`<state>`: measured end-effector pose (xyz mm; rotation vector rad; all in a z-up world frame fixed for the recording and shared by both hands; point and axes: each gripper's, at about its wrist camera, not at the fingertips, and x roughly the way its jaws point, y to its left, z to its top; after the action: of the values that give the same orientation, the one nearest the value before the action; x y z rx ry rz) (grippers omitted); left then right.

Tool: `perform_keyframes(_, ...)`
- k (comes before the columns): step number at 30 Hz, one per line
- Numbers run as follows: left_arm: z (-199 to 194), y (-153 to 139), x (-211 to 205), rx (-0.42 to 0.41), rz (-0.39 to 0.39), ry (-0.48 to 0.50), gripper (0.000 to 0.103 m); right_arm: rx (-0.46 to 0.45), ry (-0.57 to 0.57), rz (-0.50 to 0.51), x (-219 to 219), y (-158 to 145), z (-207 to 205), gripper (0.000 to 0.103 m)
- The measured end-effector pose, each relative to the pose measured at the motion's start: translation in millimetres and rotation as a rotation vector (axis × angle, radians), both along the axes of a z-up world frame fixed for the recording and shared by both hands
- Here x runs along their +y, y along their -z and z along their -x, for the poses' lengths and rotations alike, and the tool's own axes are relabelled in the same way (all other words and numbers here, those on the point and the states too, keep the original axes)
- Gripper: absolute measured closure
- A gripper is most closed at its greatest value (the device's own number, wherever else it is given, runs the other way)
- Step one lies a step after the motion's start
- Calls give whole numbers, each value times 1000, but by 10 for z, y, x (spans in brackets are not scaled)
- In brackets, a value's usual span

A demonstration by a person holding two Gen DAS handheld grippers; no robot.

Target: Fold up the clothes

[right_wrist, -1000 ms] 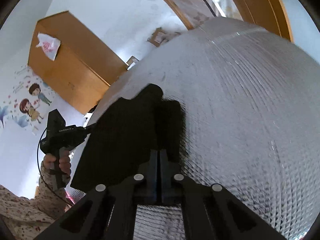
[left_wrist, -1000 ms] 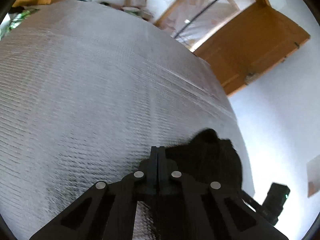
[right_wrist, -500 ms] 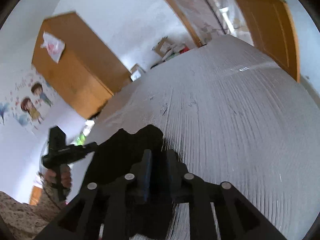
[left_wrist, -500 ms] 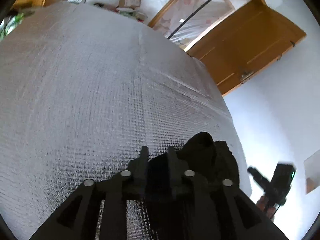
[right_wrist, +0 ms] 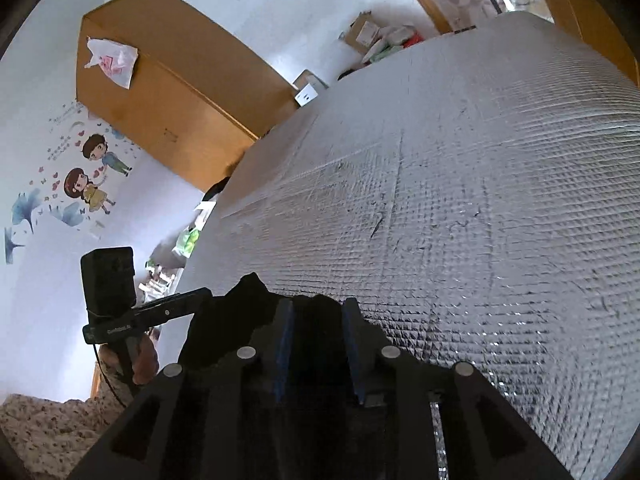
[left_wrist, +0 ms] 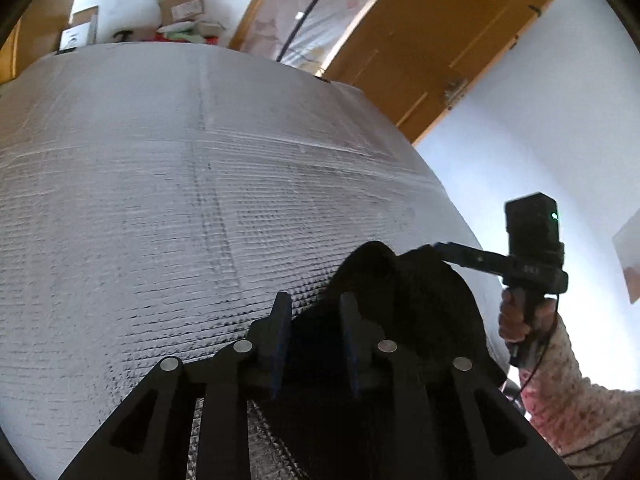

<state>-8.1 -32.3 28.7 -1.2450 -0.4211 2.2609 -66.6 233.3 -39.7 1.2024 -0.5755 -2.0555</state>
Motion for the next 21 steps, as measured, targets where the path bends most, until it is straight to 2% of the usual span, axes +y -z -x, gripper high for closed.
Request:
perform_keyframes(7, -30, -23, -38, 19, -18, 45, 75, -40, 4, 11, -64, 84, 79, 76)
perform_keyframes(13, -37, -30, -8, 26, 13, 94, 75, -37, -2, 11, -136, 93, 75, 76)
perform_keyframes(16, -33, -19, -14, 20, 12, 107, 75, -34, 5, 6, -189, 96, 84, 83)
perform_keyframes(18, -42, -40, -20, 23, 56, 105, 92, -23, 14, -7, -245, 91, 83, 88)
perform_keyframes(21, -81, -65, 16, 48, 99, 109, 96, -14, 36, 0, -223, 91, 71, 93)
